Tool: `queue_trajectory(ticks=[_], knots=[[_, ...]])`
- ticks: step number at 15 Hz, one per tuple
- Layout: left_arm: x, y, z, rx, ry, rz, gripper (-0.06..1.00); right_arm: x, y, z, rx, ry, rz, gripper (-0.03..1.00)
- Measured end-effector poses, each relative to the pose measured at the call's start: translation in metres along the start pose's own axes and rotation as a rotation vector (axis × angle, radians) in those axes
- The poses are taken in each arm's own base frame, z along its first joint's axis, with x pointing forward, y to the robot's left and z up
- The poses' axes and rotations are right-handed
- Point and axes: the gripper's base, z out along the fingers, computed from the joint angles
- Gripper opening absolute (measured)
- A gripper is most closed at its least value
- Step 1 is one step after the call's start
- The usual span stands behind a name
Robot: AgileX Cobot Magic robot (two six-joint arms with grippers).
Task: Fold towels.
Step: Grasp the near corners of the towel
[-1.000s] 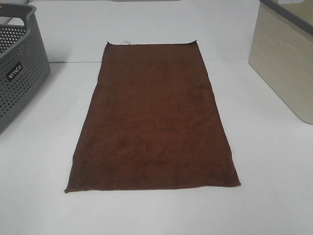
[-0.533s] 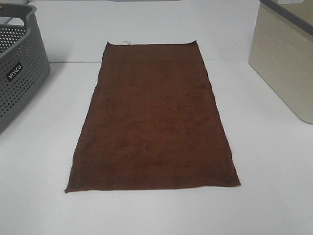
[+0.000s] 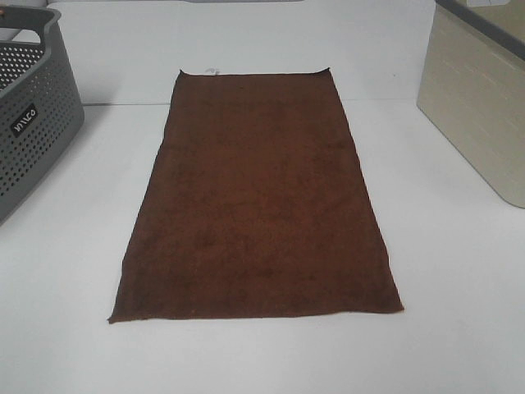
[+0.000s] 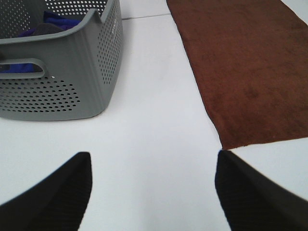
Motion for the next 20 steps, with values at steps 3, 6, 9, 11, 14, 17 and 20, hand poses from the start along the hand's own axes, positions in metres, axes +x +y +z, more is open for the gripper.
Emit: queue_trajectory(ticks=[3,6,9,11,14,17,20], knots=[[0.0,0.0,0.0,0.0,0.0,0.0,0.69,0.0,0.0,0.0,0.0,0.0,0.0,0.83],[0.0,0.0,0.0,0.0,0.0,0.0,0.69,0.0,0.0,0.0,0.0,0.0,0.0,0.83],[0.0,0.0,0.0,0.0,0.0,0.0,0.69,0.0,0.0,0.0,0.0,0.0,0.0,0.83],[0.0,0.0,0.0,0.0,0.0,0.0,0.69,0.0,0.0,0.0,0.0,0.0,0.0,0.83],[0.0,0.0,0.0,0.0,0.0,0.0,0.69,0.0,0.0,0.0,0.0,0.0,0.0,0.83],[0.0,0.0,0.0,0.0,0.0,0.0,0.69,0.0,0.0,0.0,0.0,0.0,0.0,0.83],[0.0,0.0,0.0,0.0,0.0,0.0,0.69,0.0,0.0,0.0,0.0,0.0,0.0,0.83]])
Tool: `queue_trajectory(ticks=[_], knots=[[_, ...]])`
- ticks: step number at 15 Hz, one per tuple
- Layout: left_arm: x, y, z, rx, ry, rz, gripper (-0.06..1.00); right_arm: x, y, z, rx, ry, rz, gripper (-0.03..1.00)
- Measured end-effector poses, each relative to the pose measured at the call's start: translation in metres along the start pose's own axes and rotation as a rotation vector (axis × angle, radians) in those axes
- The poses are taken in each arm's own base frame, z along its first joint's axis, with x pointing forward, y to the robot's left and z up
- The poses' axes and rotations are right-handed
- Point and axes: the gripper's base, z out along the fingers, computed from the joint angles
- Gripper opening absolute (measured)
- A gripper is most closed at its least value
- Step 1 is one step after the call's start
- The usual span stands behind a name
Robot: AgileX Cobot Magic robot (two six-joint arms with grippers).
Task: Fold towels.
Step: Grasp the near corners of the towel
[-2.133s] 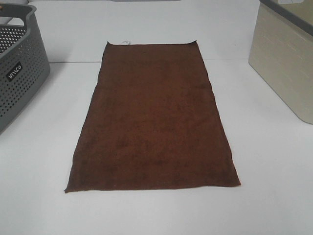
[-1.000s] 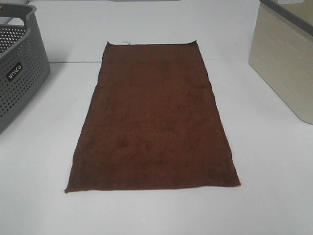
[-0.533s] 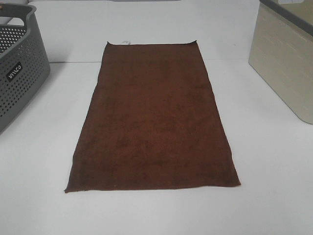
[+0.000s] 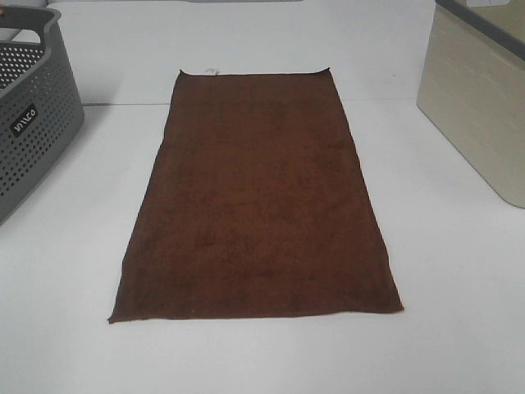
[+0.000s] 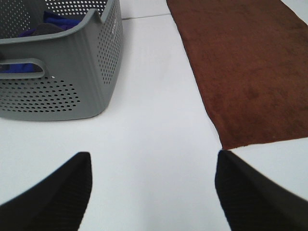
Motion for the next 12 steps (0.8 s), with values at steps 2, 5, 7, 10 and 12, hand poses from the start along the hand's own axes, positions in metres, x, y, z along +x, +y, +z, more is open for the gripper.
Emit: queue_trajectory(ticks=[2,5,7,10,12], knots=[[0.0,0.0,0.0,0.0,0.0,0.0,0.69,0.0,0.0,0.0,0.0,0.0,0.0,0.83],[0.0,0.0,0.0,0.0,0.0,0.0,0.69,0.0,0.0,0.0,0.0,0.0,0.0,0.83],[0.0,0.0,0.0,0.0,0.0,0.0,0.69,0.0,0.0,0.0,0.0,0.0,0.0,0.83],[0.0,0.0,0.0,0.0,0.0,0.0,0.69,0.0,0.0,0.0,0.0,0.0,0.0,0.83],[0.0,0.0,0.0,0.0,0.0,0.0,0.69,0.0,0.0,0.0,0.0,0.0,0.001,0.83]])
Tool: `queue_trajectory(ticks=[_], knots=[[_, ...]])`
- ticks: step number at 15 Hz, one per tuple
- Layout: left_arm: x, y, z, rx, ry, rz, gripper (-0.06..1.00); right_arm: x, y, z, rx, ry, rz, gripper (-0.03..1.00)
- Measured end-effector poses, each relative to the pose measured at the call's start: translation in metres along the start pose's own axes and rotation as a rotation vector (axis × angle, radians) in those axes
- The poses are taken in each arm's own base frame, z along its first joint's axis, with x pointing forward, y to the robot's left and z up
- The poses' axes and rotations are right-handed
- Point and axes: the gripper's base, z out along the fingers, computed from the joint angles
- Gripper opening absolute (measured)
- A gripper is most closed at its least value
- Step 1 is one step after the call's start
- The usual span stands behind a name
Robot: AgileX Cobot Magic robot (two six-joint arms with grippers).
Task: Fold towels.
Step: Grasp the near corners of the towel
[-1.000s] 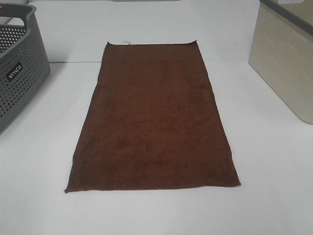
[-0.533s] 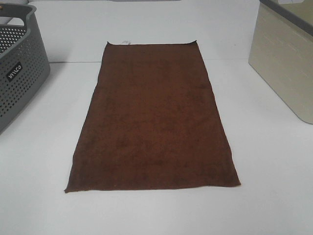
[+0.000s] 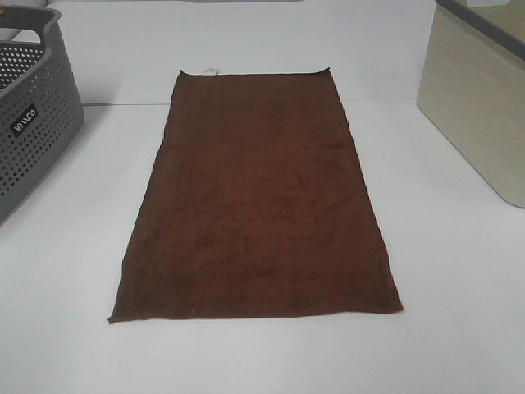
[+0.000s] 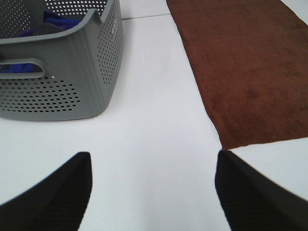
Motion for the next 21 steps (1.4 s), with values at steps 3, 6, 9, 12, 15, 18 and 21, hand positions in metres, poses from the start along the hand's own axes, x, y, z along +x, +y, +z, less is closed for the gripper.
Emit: queue_trajectory(ticks=[3,6,9,12,15,18,21], knots=[[-0.008,0.0,-0.003,0.002,-0.07,-0.009,0.69,-0.01,-0.001,0.0,0.005,-0.034,0.035,0.83],[-0.036,0.0,0.004,0.039,-0.249,-0.107,0.69,-0.031,-0.005,0.013,-0.001,0.045,0.066,0.83],[-0.044,-0.001,0.046,0.124,-0.103,-0.265,0.69,-0.045,-0.005,0.048,-0.062,0.236,0.127,0.79],[-0.044,-0.003,0.095,0.19,0.171,-0.443,0.69,-0.05,-0.001,0.088,-0.145,0.442,0.231,0.76],[-0.035,-0.003,0.143,0.23,0.421,-0.554,0.69,-0.046,0.003,0.125,-0.218,0.616,0.275,0.75],[-0.02,-0.006,0.19,0.305,0.595,-0.605,0.69,-0.041,0.006,0.165,-0.298,0.708,0.279,0.75],[0.0,-0.008,0.229,0.359,0.673,-0.664,0.69,-0.032,0.007,0.202,-0.343,0.743,0.3,0.75]])
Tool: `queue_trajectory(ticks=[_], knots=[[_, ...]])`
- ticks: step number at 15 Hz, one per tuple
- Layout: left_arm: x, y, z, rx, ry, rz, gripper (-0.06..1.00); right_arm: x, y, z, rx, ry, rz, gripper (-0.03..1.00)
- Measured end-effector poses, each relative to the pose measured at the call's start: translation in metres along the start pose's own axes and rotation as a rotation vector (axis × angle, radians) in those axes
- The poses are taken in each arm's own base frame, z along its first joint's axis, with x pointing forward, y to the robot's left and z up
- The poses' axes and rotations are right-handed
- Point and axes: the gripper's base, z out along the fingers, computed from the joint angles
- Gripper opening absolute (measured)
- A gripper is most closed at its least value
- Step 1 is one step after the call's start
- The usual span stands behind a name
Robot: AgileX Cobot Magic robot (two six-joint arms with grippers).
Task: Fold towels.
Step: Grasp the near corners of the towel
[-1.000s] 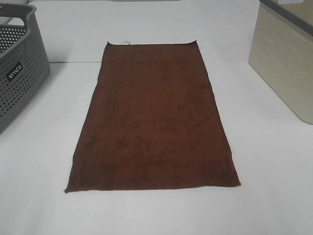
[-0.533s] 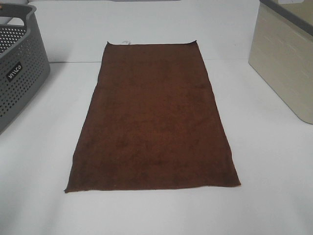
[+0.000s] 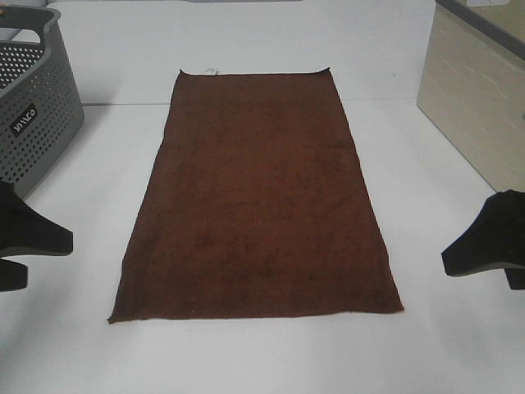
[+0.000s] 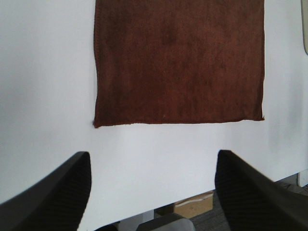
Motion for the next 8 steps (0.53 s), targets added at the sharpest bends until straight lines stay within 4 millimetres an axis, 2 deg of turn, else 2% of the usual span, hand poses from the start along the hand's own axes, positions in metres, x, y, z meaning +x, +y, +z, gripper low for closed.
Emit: queue_trajectory(ticks=[1,4,8], knots=[[-0.008,0.011,0.023,0.023,0.037,-0.031,0.69,-0.008,-0.005,0.016,-0.017,0.015,0.012,0.75],[-0.016,0.023,0.046,0.031,0.064,-0.023,0.69,-0.015,-0.016,0.05,-0.065,0.083,0.037,0.75],[-0.022,0.043,0.077,0.01,0.132,-0.053,0.69,-0.038,-0.026,0.078,-0.09,0.119,0.044,0.75]])
